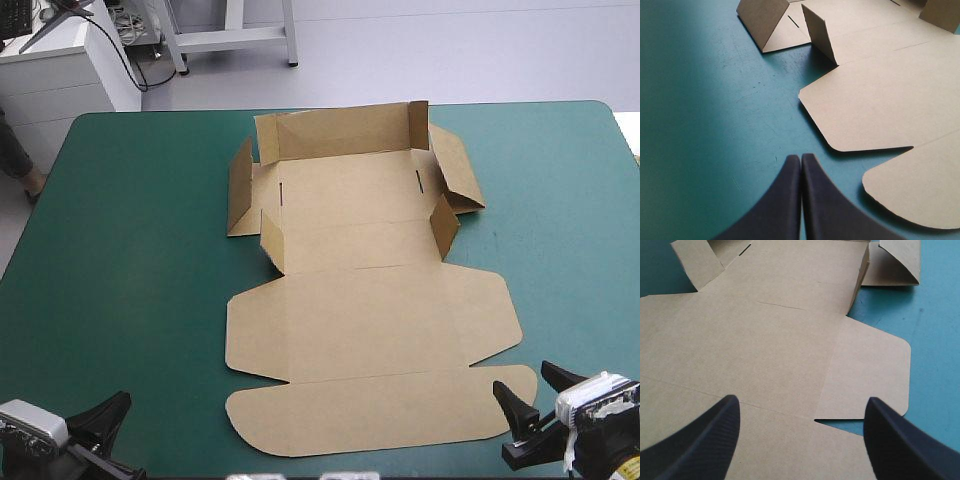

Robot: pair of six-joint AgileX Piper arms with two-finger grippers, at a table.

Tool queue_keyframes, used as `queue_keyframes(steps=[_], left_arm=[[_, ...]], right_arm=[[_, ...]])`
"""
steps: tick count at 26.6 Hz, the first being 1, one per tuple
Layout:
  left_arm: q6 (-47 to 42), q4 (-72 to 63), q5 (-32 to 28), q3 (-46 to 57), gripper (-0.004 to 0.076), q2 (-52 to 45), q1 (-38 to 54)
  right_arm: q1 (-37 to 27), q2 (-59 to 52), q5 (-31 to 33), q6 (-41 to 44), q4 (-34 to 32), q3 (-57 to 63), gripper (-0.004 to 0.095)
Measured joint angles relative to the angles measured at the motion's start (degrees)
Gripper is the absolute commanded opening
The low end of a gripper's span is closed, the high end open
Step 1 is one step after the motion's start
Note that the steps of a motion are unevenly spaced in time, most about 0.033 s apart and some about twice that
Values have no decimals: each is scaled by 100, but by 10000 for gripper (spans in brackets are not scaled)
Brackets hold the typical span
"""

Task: Fold the box

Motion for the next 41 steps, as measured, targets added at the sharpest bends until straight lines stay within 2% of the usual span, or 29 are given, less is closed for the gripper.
queue_keyframes(steps=[7,11,26,34,37,41], left_arm=[[0,0,0,0,-9,0,0],[0,0,0,0,-8,0,0],[0,-29,0,0,-8,0,0],[0,-29,0,0,-9,0,0],[0,-29,-13,0,-8,0,0],[0,-29,-13,0,-9,0,0]], right_arm=[[0,1152,9,399,-282,-764,650],[0,2240,35,490,-448,-1544,648],[0,6460,911,203,-457,-4662,648],[0,8241,1256,175,-908,-5919,646],[0,8995,1352,171,-1172,-6414,603],[-77,9726,1454,128,-1172,-6824,591]])
